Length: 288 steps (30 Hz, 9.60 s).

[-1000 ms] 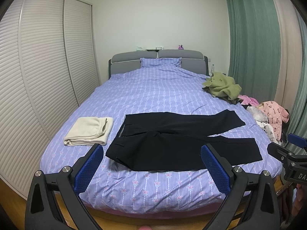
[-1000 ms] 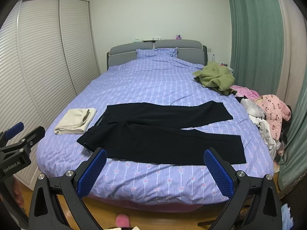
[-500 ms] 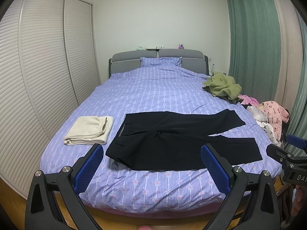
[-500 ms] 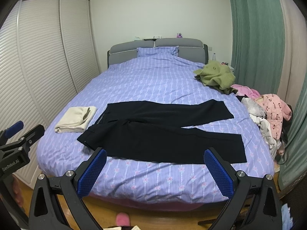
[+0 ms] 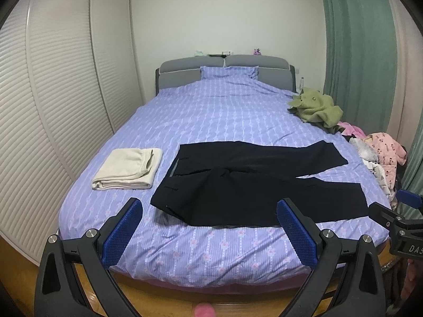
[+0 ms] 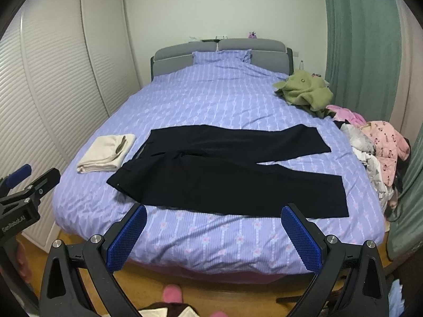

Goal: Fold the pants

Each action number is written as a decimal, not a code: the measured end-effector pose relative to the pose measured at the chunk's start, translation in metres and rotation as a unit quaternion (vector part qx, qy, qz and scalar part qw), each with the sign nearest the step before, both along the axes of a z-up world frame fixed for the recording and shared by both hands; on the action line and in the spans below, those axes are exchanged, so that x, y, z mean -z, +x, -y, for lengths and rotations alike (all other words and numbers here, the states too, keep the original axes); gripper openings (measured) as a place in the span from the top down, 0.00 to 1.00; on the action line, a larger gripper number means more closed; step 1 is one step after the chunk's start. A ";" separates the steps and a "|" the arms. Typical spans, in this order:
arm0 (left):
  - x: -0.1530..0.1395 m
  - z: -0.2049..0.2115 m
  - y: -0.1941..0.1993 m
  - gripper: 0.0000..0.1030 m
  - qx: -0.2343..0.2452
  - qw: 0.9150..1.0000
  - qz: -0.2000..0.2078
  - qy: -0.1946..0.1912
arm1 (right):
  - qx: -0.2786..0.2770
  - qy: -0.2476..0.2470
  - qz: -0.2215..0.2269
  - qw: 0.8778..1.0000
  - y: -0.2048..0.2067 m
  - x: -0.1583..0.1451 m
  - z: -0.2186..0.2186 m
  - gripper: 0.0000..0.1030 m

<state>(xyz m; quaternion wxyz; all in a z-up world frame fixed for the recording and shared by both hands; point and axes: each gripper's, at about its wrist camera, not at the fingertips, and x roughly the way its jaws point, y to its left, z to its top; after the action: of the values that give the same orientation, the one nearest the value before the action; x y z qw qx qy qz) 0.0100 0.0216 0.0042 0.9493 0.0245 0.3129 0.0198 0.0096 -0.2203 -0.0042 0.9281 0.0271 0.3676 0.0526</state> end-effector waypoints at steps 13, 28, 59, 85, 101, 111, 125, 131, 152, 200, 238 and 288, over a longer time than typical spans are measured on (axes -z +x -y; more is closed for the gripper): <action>0.048 -0.060 0.094 0.00 -0.016 0.997 -0.070 -0.009 | -0.002 -0.008 -0.065 0.998 0.089 0.038 -0.046 0.00; 0.205 -0.149 0.239 0.00 -0.025 0.965 -0.246 -0.085 | 0.112 0.073 -0.212 0.968 0.201 0.191 -0.072 0.00; 0.297 -0.136 0.289 0.89 -0.046 0.944 -0.294 -0.146 | 0.155 0.152 -0.248 0.944 0.265 0.310 -0.023 0.87; 0.220 -0.122 0.596 0.92 -0.051 0.976 -0.198 -0.078 | 0.050 0.029 -0.082 0.995 0.569 0.186 -0.031 0.92; 0.309 -0.107 0.694 0.33 -0.071 0.954 -0.290 0.005 | 0.029 -0.013 -0.200 0.979 0.657 0.285 -0.045 0.85; 0.216 -0.075 0.623 0.07 0.007 0.984 -0.167 0.056 | 0.031 0.036 -0.127 0.991 0.600 0.207 -0.039 0.15; 0.142 0.020 0.449 0.05 0.172 0.972 -0.158 0.011 | 0.069 -0.048 -0.116 0.990 0.401 0.131 0.010 0.15; 0.154 0.084 0.384 0.05 0.194 0.966 -0.171 0.015 | 0.070 -0.029 -0.145 0.987 0.331 0.147 0.050 0.15; 0.247 0.188 0.273 0.05 0.033 0.952 -0.302 0.035 | -0.072 -0.055 -0.333 0.939 0.276 0.311 0.122 0.26; 0.228 0.317 0.427 0.05 0.137 0.946 -0.292 0.016 | 0.011 0.089 -0.312 0.946 0.393 0.285 0.291 0.42; 0.189 0.390 0.490 0.05 0.131 0.965 -0.221 0.056 | 0.192 -0.130 -0.191 0.954 0.591 0.213 0.426 0.70; 0.270 -0.232 0.459 0.06 -0.039 0.966 -0.243 -0.080 | -0.033 0.003 -0.286 0.958 0.420 0.259 -0.162 0.33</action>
<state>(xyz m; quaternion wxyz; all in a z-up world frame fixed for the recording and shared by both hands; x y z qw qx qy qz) 0.4686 0.2533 -0.2653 0.8423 -0.0595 0.5351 0.0254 0.4293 -0.0582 -0.2631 0.7820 0.0322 0.6181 0.0741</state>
